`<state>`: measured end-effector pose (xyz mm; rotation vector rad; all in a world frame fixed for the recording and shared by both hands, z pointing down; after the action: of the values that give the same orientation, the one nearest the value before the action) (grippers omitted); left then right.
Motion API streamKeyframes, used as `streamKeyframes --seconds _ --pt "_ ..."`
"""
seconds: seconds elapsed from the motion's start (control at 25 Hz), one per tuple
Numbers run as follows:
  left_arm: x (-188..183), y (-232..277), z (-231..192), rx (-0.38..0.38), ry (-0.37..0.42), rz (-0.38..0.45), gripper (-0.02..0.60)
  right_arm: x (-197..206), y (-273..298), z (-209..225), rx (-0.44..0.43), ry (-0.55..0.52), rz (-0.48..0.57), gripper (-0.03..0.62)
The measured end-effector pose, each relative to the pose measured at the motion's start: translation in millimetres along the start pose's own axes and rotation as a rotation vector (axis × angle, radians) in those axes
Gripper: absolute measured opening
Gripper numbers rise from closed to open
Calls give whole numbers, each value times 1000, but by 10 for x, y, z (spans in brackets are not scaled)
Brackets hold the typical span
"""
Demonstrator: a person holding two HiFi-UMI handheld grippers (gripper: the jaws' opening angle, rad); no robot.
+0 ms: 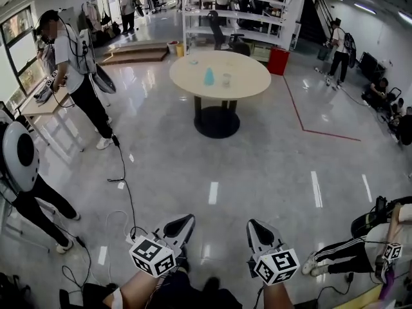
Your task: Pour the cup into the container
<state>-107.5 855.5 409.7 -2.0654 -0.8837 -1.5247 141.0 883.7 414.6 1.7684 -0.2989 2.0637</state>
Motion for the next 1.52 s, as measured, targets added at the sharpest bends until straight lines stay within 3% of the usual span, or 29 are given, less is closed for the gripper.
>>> streamKeyframes --seconds 0.44,1.0,1.16,1.32,1.52 --pt "-25 -623 400 3 46 1 0 -66 -395 -467 -33 -10 70 8" --pt "113 -1776 170 89 14 16 0 140 -673 -1755 44 -63 40 8" --pt "206 -1864 155 112 -21 18 0 182 -754 -1904 59 -77 2 7" --pt "117 -1872 198 122 -7 33 0 103 -761 -1915 54 -85 16 6" --pt "-21 -1805 199 70 3 50 0 -44 -697 -1745 32 -66 53 6"
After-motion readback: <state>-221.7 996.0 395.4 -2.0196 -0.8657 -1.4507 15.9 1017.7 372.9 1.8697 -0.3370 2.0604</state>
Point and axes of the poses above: the fingertips, and each gripper's own axes: y forward along the fingers, z to its right, x out of its underside, the point moved 7 cm from there along -y, backward along the fingers, and after that the axes turned 5 degrees about z, right-handed, at the moved point
